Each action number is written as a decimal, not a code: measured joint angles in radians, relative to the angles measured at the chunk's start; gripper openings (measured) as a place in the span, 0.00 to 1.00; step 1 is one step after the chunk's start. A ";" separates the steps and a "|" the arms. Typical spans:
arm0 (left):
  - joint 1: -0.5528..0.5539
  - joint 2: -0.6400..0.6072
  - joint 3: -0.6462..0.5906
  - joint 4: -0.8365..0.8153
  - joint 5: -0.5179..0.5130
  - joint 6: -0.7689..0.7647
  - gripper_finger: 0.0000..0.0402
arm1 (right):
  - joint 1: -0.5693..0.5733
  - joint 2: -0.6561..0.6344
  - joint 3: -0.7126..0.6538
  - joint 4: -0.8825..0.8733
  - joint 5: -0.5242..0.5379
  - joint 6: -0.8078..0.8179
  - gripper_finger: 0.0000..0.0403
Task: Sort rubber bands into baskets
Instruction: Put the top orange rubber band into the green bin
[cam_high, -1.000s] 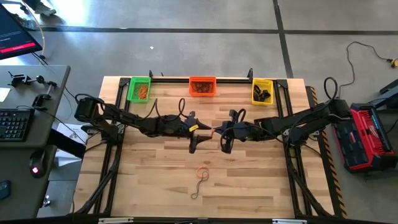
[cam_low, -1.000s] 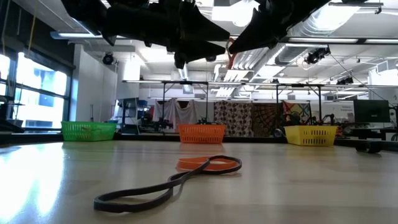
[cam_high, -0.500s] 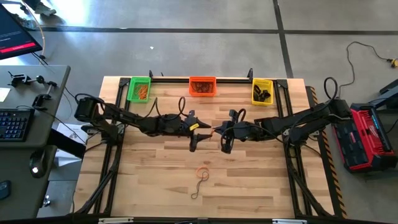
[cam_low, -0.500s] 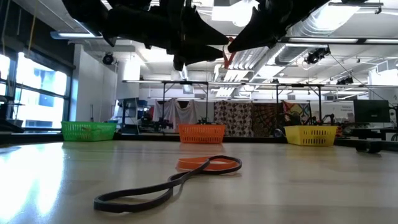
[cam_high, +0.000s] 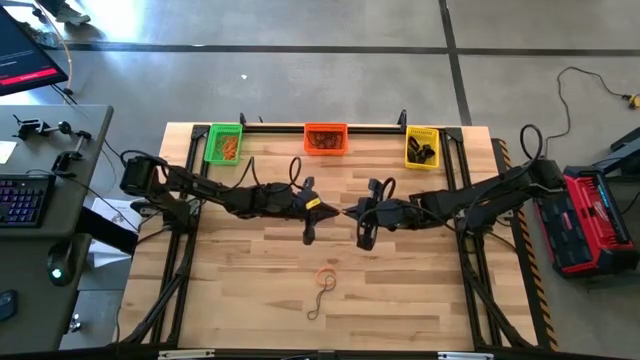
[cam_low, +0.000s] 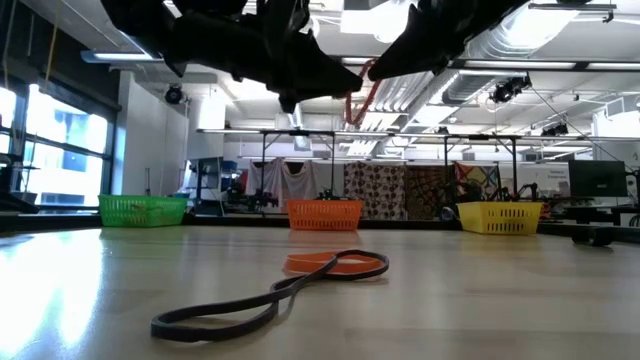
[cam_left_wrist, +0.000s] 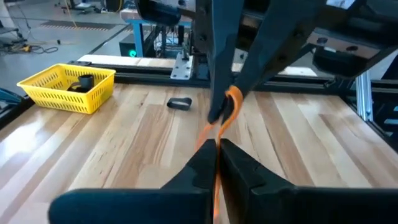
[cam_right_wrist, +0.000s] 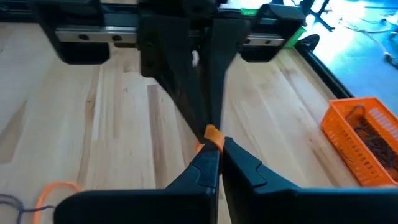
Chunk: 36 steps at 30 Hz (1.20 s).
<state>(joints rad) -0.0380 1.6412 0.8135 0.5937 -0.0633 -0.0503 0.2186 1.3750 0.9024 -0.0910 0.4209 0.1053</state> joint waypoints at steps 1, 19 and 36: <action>0.000 -0.003 0.000 -0.009 0.000 0.001 0.02 | 0.002 0.000 0.000 0.000 0.012 0.005 0.00; 0.034 -0.184 0.000 -0.329 -0.185 0.062 0.00 | 0.005 0.000 0.000 -0.019 0.112 0.051 0.46; 0.420 -0.548 0.000 -1.145 -0.452 -0.134 0.00 | 0.004 0.000 0.000 -0.050 0.128 0.044 0.48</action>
<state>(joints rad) 0.3816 1.0935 0.8135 -0.5514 -0.5154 -0.1842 0.2226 1.3754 0.9024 -0.1408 0.5488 0.1490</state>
